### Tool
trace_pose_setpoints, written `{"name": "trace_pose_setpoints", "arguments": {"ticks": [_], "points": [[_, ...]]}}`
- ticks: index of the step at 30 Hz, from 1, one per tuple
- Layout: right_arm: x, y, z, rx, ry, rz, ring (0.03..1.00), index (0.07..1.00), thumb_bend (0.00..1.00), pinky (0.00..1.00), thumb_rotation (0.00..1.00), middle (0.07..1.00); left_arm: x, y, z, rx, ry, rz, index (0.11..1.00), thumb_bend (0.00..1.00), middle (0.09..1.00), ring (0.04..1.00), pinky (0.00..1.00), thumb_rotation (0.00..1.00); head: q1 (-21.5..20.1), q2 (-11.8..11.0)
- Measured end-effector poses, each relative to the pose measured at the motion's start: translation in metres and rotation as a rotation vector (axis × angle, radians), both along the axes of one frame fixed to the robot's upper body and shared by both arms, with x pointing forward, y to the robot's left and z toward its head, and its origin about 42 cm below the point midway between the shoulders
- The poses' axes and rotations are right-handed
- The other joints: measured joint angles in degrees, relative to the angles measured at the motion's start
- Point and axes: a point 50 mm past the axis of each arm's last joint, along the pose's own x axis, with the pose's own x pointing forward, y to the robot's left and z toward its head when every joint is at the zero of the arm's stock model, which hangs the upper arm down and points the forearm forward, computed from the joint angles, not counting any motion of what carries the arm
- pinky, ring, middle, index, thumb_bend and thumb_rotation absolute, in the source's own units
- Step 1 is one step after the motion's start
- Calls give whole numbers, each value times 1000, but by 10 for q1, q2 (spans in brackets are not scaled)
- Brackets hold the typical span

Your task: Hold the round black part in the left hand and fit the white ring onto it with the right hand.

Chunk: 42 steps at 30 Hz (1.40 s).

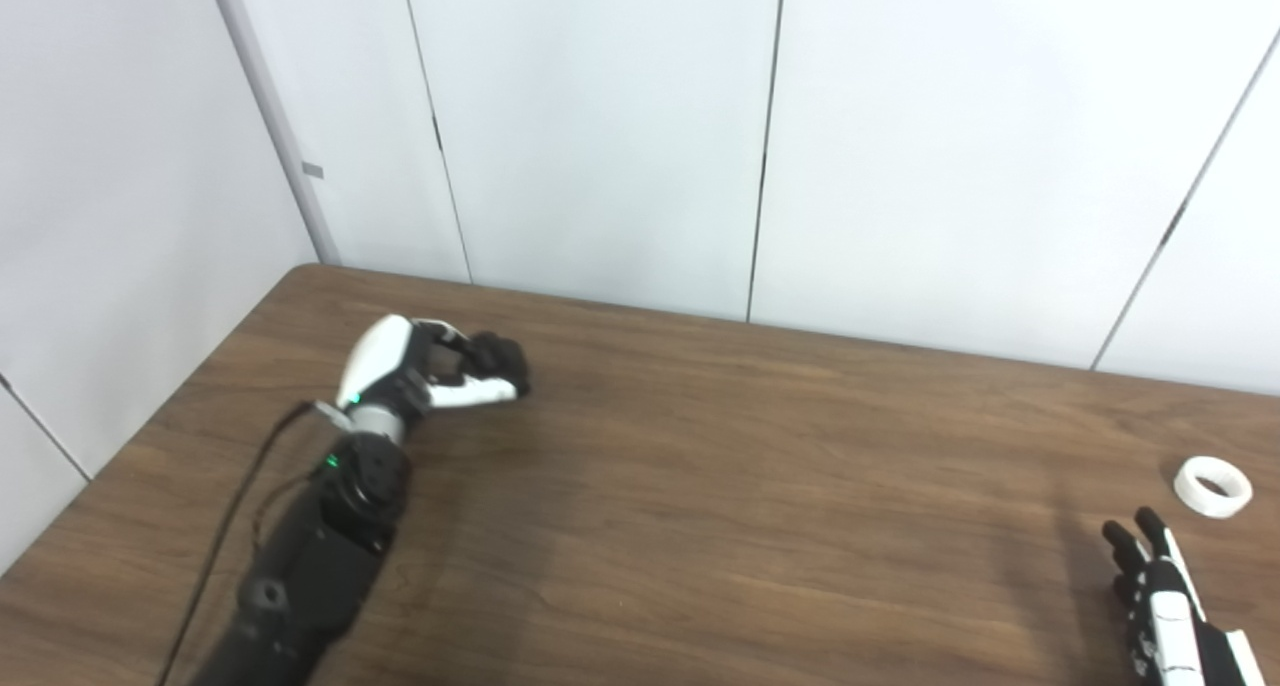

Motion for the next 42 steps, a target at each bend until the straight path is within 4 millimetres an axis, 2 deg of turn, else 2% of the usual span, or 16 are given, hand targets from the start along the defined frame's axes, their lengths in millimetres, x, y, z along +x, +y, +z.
{"name": "trace_pose_setpoints", "arguments": {"ticks": [3, 11, 20, 23, 30, 36, 42], "points": [[0, 0, 0, -2, -2, -1, 983, 990, 450, 1000, 1000, 933, -11, -24, 2, -19, -16, -69, 485, 523, 769, 889, 837, 49, -6, 2], [1, 3, -1, 8, -5, -4, 978, 982, 397, 1000, 1000, 925, -40, -70, 11, 12, -65, -208, 486, 522, 786, 884, 833, 49, -13, 4], [1, 4, -1, 11, -6, -6, 969, 975, 439, 1000, 1000, 916, -74, -117, 11, 53, -83, -339, 486, 523, 800, 911, 898, 52, -25, 10], [1, 5, -1, 4, -6, -8, 961, 975, 457, 1000, 1000, 909, -84, -130, 3, 83, -72, -372, 485, 523, 800, 907, 988, 53, -31, 13], [1, 9, -2, 3, -11, -11, 961, 970, 496, 1000, 1000, 900, -119, -163, -17, 93, -68, -426, 484, 524, 812, 907, 1000, 55, -54, 25], [2, 11, -2, 0, -11, -10, 953, 964, 542, 1000, 1000, 894, -138, -175, -30, 107, -70, -484, 484, 524, 828, 928, 1000, 53, -76, 39], [1, 13, -2, -1, -11, -15, 930, 948, 539, 1000, 1000, 882, -153, -184, -37, 126, -99, -544, 484, 524, 832, 941, 1000, 52, -100, 56]]}}
